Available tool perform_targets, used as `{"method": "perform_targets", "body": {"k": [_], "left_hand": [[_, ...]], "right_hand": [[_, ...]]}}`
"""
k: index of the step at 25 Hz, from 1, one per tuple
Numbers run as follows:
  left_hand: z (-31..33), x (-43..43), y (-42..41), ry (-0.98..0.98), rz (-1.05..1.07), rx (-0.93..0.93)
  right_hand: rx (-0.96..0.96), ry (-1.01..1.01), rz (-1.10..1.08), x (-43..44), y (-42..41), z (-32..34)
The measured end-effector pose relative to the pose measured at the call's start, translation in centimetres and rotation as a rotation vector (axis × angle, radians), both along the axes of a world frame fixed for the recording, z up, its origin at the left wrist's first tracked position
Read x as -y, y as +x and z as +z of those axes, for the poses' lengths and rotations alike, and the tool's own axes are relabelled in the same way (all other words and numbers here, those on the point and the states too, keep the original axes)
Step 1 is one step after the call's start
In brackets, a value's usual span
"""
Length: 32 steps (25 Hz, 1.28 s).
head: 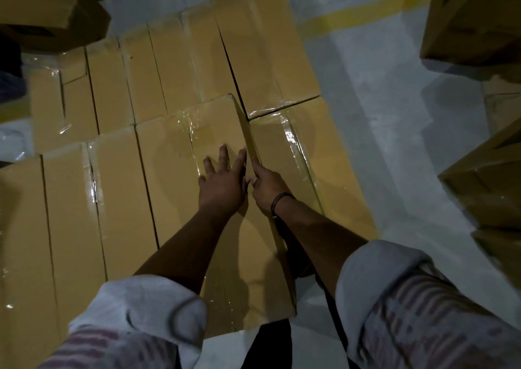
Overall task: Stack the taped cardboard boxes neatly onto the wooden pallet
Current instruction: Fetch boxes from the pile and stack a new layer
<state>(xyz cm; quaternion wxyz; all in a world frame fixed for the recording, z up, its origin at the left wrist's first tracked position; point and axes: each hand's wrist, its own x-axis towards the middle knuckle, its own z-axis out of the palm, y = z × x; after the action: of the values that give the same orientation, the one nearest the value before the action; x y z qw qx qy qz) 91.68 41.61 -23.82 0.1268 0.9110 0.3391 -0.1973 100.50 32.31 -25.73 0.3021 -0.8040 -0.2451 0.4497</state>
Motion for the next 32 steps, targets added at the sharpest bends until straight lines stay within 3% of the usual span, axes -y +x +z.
{"method": "perform_targets", "body": {"k": [9,14,19,25,32], "left_hand": [[0.3,0.4,0.0,0.001,-0.024,-0.092],[1.9,2.5,-4.8,-0.066,0.007,-0.123],[4.2,3.7,-11.7,-0.115,0.117,-0.151],[8.8,3.6,-18.1,-0.135,0.162,-0.097],[13.5,5.2,-20.1,-0.079,0.024,0.012]], "right_hand": [[0.024,-0.052,0.082,-0.4,0.9,0.1],[0.347,-0.150,0.246,0.4,-3.3,2.0],[0.477,-0.176,0.499,2.0,-8.9,5.7],[0.489,-0.205,0.494,2.7,-12.4,10.8],[0.532,-0.178,0.382,6.1,-13.6,16.7]]}}
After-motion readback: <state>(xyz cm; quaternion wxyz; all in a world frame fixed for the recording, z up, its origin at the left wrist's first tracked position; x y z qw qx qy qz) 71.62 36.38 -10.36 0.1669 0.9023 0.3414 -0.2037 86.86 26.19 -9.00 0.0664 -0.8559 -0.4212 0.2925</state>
